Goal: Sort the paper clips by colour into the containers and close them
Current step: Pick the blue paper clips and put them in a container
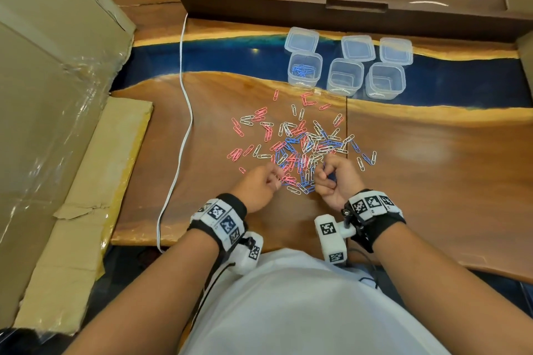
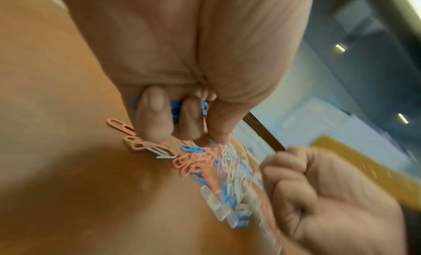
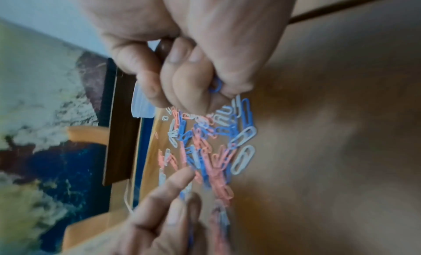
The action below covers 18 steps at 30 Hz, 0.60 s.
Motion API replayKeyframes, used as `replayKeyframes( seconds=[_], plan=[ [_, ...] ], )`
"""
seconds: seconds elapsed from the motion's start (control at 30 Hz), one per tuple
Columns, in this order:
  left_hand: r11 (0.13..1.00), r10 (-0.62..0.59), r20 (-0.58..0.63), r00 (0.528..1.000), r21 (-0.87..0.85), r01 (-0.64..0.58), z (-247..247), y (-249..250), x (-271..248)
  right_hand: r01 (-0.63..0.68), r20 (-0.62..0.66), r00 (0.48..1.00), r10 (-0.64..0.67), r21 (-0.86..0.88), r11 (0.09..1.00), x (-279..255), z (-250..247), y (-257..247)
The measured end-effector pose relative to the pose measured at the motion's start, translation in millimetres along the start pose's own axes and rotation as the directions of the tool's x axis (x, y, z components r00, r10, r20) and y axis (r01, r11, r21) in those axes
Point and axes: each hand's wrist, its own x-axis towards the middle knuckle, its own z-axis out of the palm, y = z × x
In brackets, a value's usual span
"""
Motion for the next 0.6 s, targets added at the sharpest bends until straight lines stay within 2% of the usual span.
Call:
replayKeyframes(
  seconds=[0.07,0.1,0.17,0.2,0.23,0.3,0.4,0.47,0.6],
  plan=[
    [0.947,-0.101,0.026,0.995,-0.304,0.104,-6,9,5,-0.036,0.007,0.999,0.035,0.099,0.994,1,8,-8],
    [0.848,-0.163,0.059,0.985,-0.502,0.170,-10,14,9,-0.044,0.016,0.999,0.042,0.161,0.986,2,13,-13],
    [0.495,-0.223,0.191,0.956,-0.822,0.280,-18,23,19,-0.045,0.032,0.999,0.038,0.271,0.962,6,24,-27],
    [0.317,-0.225,0.253,0.941,-0.894,0.317,-23,28,25,-0.044,0.036,0.999,0.034,0.315,0.948,9,29,-34],
    [0.179,-0.217,0.297,0.930,-0.924,0.337,-28,33,32,-0.043,0.035,0.999,0.033,0.349,0.936,12,35,-43],
    [0.032,-0.217,0.329,0.919,-0.938,0.344,-37,44,46,-0.042,0.023,0.999,0.036,0.388,0.921,19,44,-60],
    [-0.028,-0.245,0.318,0.916,-0.947,0.321,-47,62,65,-0.045,0.000,0.999,0.049,0.396,0.917,29,62,-86],
    [-0.073,-0.214,0.308,0.927,-0.951,0.299,-57,80,79,-0.048,-0.004,0.998,0.055,0.427,0.903,41,71,-103],
    [-0.067,-0.159,0.261,0.952,-0.965,0.254,-86,116,118,-0.070,0.013,0.997,0.072,0.465,0.882,68,85,-147]
  ],
)
